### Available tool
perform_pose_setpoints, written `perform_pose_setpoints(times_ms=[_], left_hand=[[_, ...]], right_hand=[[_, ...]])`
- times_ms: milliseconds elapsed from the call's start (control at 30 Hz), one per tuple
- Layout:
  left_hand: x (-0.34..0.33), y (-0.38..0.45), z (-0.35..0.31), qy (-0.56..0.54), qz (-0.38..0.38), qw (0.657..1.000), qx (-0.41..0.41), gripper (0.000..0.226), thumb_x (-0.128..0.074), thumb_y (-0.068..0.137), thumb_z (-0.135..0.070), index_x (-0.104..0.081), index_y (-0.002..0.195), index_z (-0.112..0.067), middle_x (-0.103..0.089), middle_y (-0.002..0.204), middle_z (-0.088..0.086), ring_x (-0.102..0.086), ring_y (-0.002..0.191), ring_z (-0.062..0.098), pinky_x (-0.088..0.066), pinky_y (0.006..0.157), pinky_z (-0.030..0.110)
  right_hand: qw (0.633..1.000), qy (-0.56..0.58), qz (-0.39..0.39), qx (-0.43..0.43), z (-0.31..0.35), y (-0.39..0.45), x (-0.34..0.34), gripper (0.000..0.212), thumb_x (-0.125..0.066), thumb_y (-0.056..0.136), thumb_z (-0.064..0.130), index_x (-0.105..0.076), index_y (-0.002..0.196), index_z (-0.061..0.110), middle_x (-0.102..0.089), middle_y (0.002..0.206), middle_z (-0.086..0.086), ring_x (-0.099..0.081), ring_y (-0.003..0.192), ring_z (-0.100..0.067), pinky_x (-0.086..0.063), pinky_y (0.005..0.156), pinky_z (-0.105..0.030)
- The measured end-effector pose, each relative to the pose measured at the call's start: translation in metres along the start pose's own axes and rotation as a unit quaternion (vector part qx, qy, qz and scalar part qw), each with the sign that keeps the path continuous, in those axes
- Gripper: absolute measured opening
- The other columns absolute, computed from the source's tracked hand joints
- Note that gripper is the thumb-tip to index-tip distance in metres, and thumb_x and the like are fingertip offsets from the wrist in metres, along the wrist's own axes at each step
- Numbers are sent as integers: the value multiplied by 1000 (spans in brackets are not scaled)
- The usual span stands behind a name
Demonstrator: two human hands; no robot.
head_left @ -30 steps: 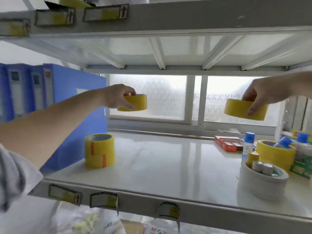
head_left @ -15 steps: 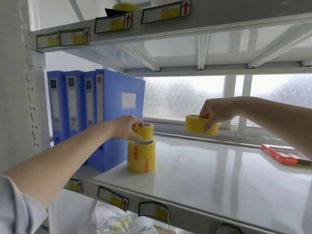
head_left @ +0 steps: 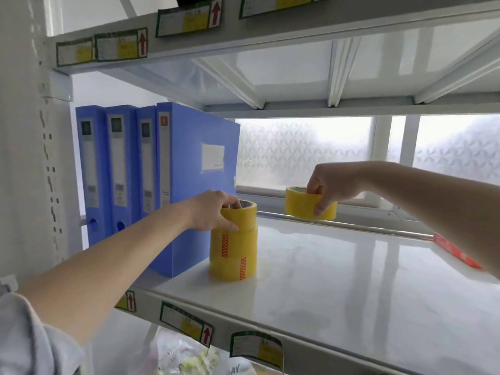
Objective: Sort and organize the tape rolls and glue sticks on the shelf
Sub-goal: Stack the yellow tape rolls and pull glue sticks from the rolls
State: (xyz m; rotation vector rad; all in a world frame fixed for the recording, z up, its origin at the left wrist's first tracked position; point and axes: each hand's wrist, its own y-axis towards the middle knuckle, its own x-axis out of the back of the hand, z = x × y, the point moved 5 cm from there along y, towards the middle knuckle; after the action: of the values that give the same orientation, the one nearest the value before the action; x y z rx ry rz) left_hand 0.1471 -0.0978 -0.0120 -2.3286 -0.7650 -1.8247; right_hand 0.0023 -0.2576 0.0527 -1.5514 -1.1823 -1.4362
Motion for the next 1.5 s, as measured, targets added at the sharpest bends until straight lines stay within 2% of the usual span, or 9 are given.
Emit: perform_pose_setpoints(times_ms=[267, 367, 567, 800, 967, 1067, 1233, 1367, 1500], left_hand=[[-1, 1, 0, 14, -17, 1000, 0, 46, -69, 83, -32, -52, 124, -17, -57, 117, 3, -54, 100, 18, -47, 79, 28], [5, -3, 5, 5, -61, 998, 17, 52, -73, 79, -31, -53, 124, -16, -58, 116, 1, -54, 101, 15, -46, 81, 25], [28, -23, 26, -11, -109, 991, 80, 76, -80, 70, -35, -45, 134, -16, -53, 131, -1, -52, 116, 14, -42, 92, 25], [26, -31, 29, 26, -36, 990, 133, 79, -76, 72, -43, -45, 136, -9, -60, 128, 4, -59, 113, 20, -47, 100, 36], [21, -39, 31, 30, -12, 990, 138, 74, -74, 75, -42, -47, 135, -9, -61, 128, 3, -59, 113, 18, -47, 101, 34], [20, -42, 32, 32, -7, 990, 137, 70, -74, 76, -42, -49, 133, -10, -62, 126, 3, -60, 111, 18, -48, 100, 34], [18, -47, 29, 53, 23, 988, 142, 64, -72, 78, -39, -52, 132, -13, -63, 125, 1, -61, 109, 16, -49, 95, 29], [22, -49, 13, 66, 52, 987, 134, 51, -72, 80, -34, -57, 124, -15, -65, 117, -2, -58, 74, 5, -48, 63, 15], [26, -47, -14, 72, 75, 988, 112, 47, -76, 76, -35, -62, 116, -15, -67, 105, -2, -65, 89, 18, -55, 77, 27]], right_hand=[[998, 18, -51, 38, 34, 22, 14, 34, -76, 75, 30, -71, 106, 16, -55, 76, 7, -55, 85, -22, -45, 76, -31], [995, 21, -76, 62, 52, 30, 21, 35, -76, 76, 30, -70, 106, 13, -53, 73, 6, -54, 83, -22, -42, 72, -28], [990, 21, -82, 109, 95, 50, 32, 43, -76, 77, 32, -67, 115, 14, -56, 90, 2, -53, 88, -21, -43, 76, -28], [989, -39, -44, 134, 123, 59, 30, 51, -73, 79, 38, -62, 123, 15, -55, 98, 4, -53, 95, -18, -46, 84, -30], [990, -45, -15, 130, 127, 63, 24, 53, -72, 80, 37, -60, 126, 13, -61, 119, -2, -55, 108, -22, -44, 92, -31], [991, -49, -8, 124, 127, 63, 21, 51, -71, 80, 37, -61, 125, 14, -61, 121, -4, -56, 112, -23, -45, 92, -31], [993, -20, -22, 114, 123, 58, 25, 51, -75, 76, 37, -64, 120, 14, -59, 107, 0, -57, 108, -22, -45, 89, -29], [996, 15, -20, 82, 96, 40, 41, 45, -78, 74, 31, -66, 114, 16, -63, 98, 7, -59, 98, -16, -47, 86, -28], [998, 5, 52, 19, 51, 14, 37, 41, -80, 73, 25, -67, 111, 14, -70, 105, 1, -62, 85, -8, -52, 83, -27]])
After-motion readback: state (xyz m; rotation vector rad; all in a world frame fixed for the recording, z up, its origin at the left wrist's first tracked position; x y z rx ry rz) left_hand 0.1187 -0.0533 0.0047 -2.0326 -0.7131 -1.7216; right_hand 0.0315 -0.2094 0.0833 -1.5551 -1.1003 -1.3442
